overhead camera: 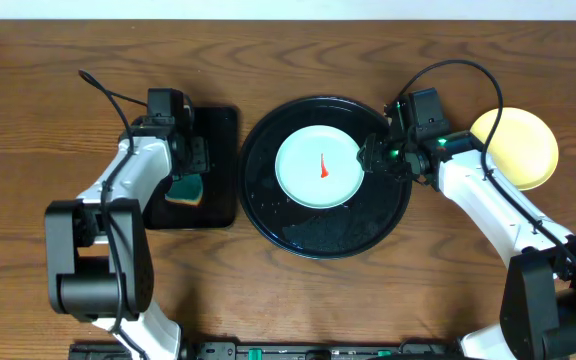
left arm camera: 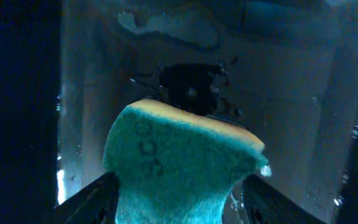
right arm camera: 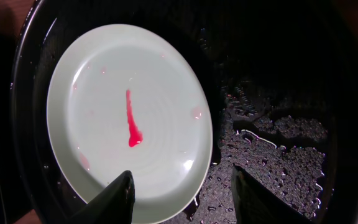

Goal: Clean dirty plates on tray and stack at the side
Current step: 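Grasp the sponge in the black tray with the left gripper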

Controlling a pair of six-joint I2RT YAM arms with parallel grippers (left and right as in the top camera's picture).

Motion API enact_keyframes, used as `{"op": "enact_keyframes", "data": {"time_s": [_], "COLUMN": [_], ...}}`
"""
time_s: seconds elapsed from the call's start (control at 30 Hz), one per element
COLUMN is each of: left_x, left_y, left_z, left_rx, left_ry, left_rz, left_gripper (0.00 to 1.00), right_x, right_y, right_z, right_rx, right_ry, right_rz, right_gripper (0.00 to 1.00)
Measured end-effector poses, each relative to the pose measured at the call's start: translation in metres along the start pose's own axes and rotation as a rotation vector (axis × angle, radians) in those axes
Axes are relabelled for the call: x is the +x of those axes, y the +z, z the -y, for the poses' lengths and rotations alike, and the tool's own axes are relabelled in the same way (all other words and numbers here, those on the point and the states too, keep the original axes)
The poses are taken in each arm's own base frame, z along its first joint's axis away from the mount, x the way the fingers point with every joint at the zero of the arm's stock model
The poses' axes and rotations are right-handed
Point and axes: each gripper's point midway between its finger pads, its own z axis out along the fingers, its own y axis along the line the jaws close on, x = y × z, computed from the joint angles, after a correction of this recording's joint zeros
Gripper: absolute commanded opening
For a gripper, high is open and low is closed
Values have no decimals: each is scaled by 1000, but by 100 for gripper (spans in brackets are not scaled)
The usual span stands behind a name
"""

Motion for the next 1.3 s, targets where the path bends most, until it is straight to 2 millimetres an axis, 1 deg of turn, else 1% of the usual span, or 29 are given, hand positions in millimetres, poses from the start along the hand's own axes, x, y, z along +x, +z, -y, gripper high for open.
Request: {"op": "enact_keyframes", "data": {"time_s": [0.1,0.13,0.17,0.2,0.33,0.37,0.4,0.73,0.87,0.97,1.03,1.1,1.17,1.23,1.3], "left_x": [1,1,1,2,2,2,2,4,5,-1,-12,-23,-30,-32,-26], "left_y": [5,6,7,8,11,11,11,11,5,-10,-29,-52,-70,-79,-78], "left_z": [0,0,0,0,-3,-4,-5,-6,-6,-4,-2,-1,0,0,-1], "left_rx": [-1,-1,-1,-2,-15,-19,-23,-30,-27,-14,0,12,19,22,19], "left_ry": [0,1,0,-3,3,1,0,-14,-22,-26,-28,-31,-35,-36,-35], "left_rz": [-5,-6,-8,-10,-13,-13,-12,-19,-24,11,67,135,185,205,178], "left_gripper": [62,59,51,39,19,9,8,7,7,7,7,7,7,7,7], "right_x": [0,0,0,1,1,1,1,4,5,7,7,7,7,7,8], "right_y": [0,0,0,0,0,0,0,0,0,0,0,0,0,0,0], "right_z": [0,0,0,0,1,1,1,2,3,5,6,8,9,9,10], "right_rx": [0,0,1,2,3,3,3,8,11,21,30,39,42,44,48], "right_ry": [0,0,1,1,-1,-1,-1,1,-4,-6,-9,-11,-12,-12,-12], "right_rz": [0,-1,-2,-4,-5,-5,-5,-15,-21,-26,-26,-26,-25,-26,-29], "right_gripper": [48,47,48,48,48,48,47,47,47,47,47,47,47,47,47]}}
